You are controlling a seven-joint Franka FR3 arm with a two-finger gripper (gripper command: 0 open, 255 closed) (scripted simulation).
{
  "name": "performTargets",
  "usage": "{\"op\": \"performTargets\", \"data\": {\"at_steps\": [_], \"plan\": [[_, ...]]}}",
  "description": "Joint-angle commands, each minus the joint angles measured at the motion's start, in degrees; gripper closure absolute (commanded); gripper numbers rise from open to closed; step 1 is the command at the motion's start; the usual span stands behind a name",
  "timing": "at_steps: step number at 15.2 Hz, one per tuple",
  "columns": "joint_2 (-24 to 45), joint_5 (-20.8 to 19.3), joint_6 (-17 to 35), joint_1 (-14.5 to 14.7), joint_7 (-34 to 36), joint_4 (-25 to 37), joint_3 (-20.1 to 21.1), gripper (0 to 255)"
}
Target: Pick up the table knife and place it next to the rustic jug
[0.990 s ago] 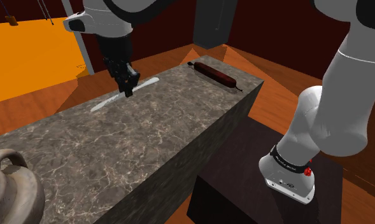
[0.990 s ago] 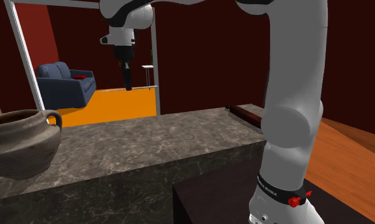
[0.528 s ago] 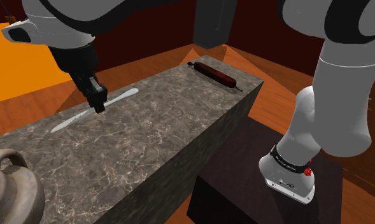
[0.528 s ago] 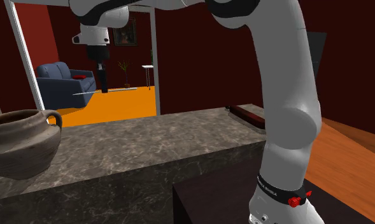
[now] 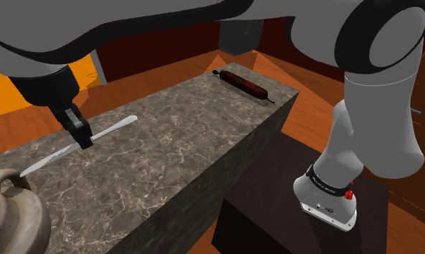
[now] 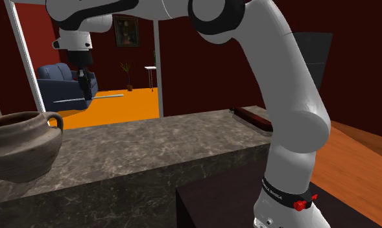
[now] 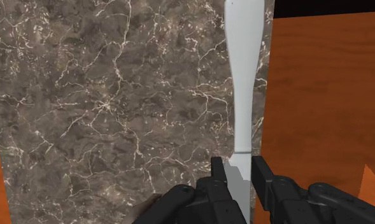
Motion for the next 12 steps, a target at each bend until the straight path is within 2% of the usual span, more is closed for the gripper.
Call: {"op": "performTargets", "data": {"at_steps": [1,12], "plan": [[0.05,-0.04,1.46,-0.08,0.13,-1.39,-0.02,255],[0.48,-0.33,9.67,-0.6,0.65,-9.24,-0.22,255]]}}
